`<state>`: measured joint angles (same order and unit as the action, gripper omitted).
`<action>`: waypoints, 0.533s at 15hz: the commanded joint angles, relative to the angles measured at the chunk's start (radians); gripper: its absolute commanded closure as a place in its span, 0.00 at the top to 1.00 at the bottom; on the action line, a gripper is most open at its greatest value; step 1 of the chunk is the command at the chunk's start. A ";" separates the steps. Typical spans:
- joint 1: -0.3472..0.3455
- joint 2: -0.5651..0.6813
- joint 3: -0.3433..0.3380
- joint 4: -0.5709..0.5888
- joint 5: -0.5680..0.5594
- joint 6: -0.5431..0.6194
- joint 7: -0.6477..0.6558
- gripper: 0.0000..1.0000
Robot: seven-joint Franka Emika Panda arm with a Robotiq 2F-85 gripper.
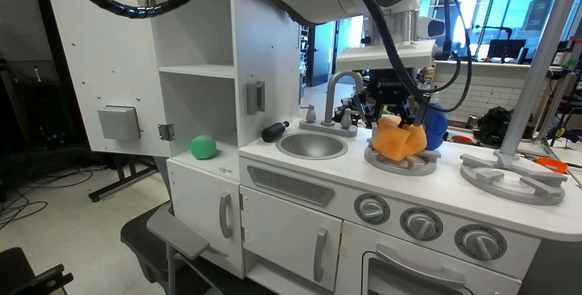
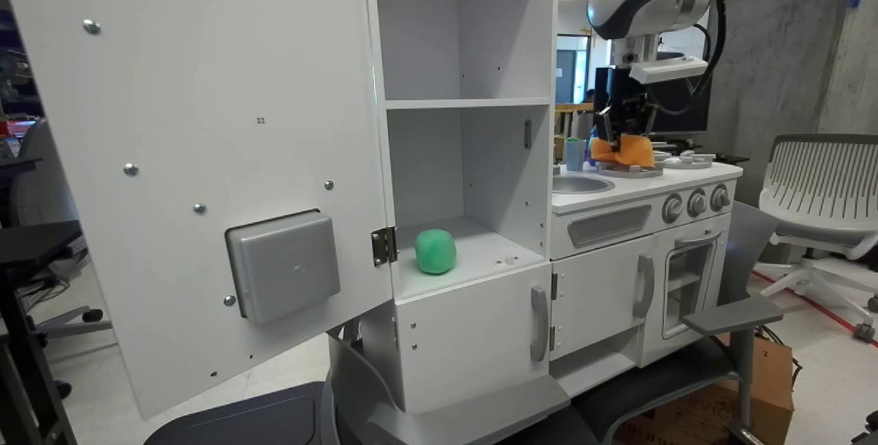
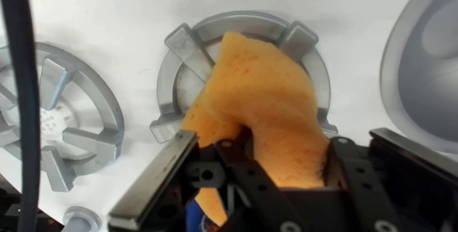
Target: Open the door of the top cabinet then put the green plushie in the bottom compartment and the orange sponge in the top compartment of the open cabinet
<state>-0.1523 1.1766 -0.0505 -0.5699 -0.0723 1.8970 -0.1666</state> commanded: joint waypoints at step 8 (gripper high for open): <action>0.035 -0.146 0.094 -0.082 0.009 -0.101 -0.150 0.04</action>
<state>-0.1372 1.1137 0.0151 -0.5766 -0.0713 1.8432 -0.2539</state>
